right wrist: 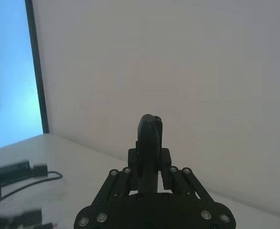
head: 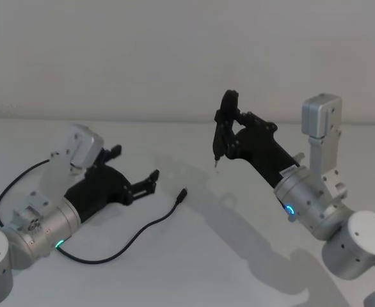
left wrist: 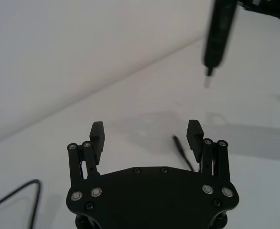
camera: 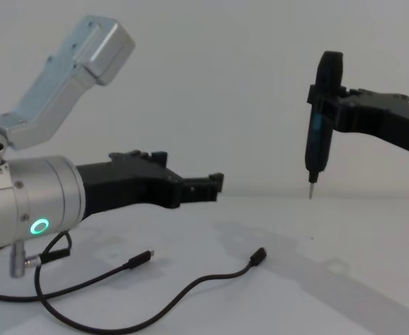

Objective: Pick up the data cable with the one hand.

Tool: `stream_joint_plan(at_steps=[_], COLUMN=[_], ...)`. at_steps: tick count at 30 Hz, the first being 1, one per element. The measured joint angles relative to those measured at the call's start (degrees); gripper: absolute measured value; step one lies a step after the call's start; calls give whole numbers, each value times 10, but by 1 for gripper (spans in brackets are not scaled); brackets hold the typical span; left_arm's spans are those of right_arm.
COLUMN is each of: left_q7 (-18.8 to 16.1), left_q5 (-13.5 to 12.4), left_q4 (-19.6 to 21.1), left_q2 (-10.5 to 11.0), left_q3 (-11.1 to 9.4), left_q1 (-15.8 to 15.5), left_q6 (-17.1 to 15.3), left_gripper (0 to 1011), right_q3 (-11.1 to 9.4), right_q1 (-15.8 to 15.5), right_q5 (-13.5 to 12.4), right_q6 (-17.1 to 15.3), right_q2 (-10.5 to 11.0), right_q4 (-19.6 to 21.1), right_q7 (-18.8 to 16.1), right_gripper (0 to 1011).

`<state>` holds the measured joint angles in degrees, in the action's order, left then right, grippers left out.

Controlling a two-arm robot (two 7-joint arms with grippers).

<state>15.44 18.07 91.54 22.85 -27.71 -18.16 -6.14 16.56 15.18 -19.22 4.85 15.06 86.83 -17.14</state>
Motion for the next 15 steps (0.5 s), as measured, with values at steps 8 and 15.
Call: stream_joint_plan(at_steps=[8,15], left_q7=[57,81], left_q5=[35,52], left_q4=[9,23], left_q2=[12,24], left_q3=[-11,-21], left_q1=[-7,-7], left_q6=[-56,-102], left_gripper=[1001,1002], right_q3=[3,5], right_q1=[19,30], right_q5=[-8,-13], right_q6=[13,24], right_q2=[-10,-17], right_q4=[-22,-35], right_q7=[-18,-29], right_gripper=[274,275])
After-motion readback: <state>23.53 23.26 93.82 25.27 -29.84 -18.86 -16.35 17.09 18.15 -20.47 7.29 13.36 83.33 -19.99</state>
